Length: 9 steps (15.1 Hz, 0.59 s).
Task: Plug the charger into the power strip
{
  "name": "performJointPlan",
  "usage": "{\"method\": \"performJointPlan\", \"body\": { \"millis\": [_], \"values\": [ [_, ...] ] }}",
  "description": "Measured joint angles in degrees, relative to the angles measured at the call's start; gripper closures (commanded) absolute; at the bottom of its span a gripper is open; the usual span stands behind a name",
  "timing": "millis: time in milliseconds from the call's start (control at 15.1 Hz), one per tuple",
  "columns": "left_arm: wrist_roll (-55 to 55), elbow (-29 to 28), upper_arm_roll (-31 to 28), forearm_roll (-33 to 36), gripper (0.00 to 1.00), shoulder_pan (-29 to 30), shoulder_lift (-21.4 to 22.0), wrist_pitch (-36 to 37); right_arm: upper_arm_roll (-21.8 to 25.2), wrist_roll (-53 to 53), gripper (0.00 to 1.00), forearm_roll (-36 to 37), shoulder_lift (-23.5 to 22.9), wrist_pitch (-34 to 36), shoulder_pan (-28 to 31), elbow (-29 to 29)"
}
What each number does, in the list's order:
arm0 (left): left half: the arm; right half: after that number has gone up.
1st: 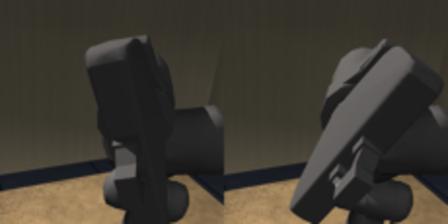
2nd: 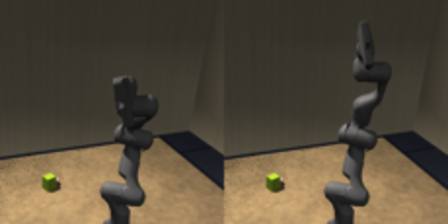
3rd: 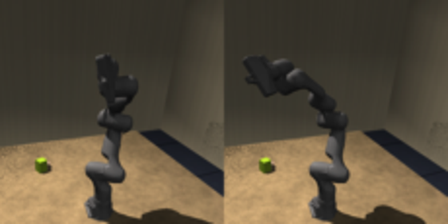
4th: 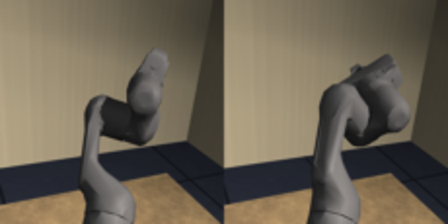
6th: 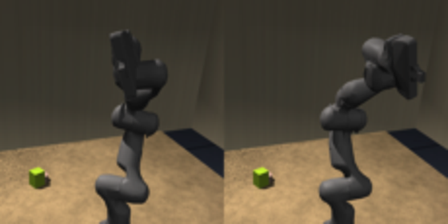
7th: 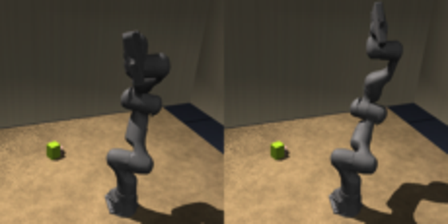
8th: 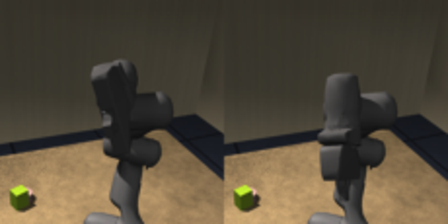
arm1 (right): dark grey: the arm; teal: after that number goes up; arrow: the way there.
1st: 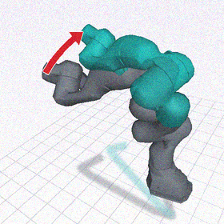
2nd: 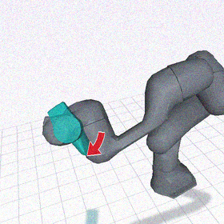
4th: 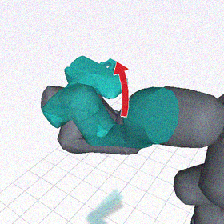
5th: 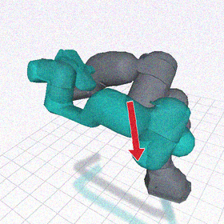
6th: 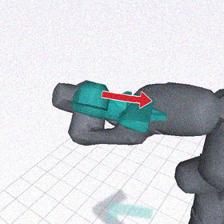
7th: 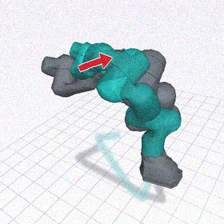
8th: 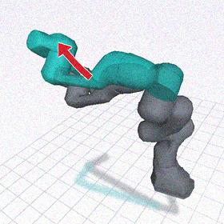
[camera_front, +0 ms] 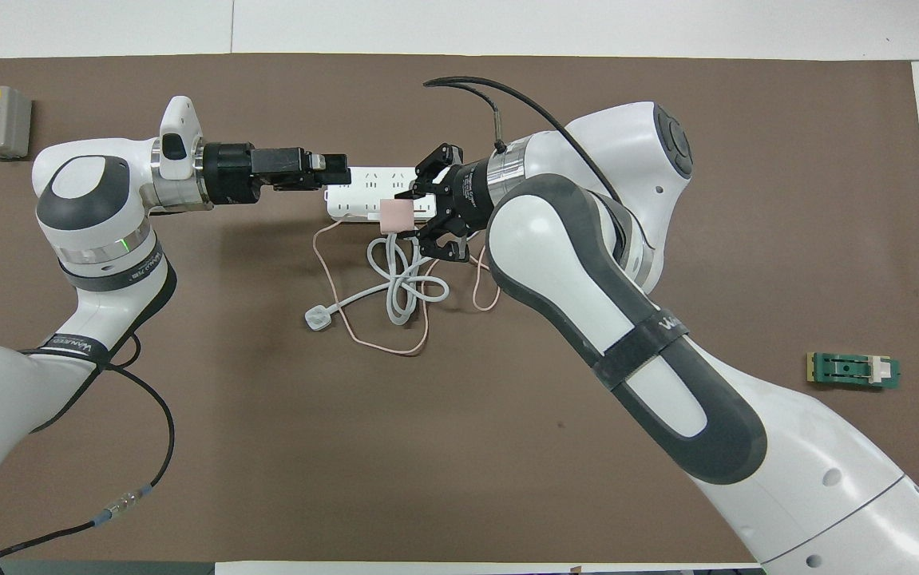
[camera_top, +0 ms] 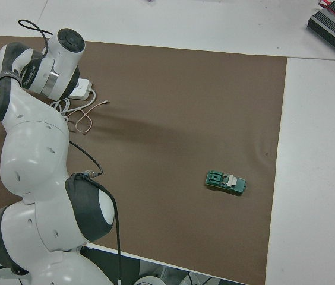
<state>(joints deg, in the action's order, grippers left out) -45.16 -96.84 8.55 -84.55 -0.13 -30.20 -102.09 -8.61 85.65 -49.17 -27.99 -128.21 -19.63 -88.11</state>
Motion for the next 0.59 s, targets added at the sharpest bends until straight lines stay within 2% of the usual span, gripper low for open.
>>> {"method": "performJointPlan", "body": {
  "millis": [264, 594],
  "values": [
    [7.28, -0.82, 0.01, 0.00, 0.00, -2.08, -0.01, -1.53, 0.10, 0.03, 1.00, 0.00, -0.06, 0.00, 0.02, 0.00],
    [8.24, -2.11, 0.07, 0.00, 0.00, -3.88, -0.01, -1.89, 0.14, 0.04, 1.00, 0.00, -0.17, 0.00, 0.14, 0.05]
  ]
}}
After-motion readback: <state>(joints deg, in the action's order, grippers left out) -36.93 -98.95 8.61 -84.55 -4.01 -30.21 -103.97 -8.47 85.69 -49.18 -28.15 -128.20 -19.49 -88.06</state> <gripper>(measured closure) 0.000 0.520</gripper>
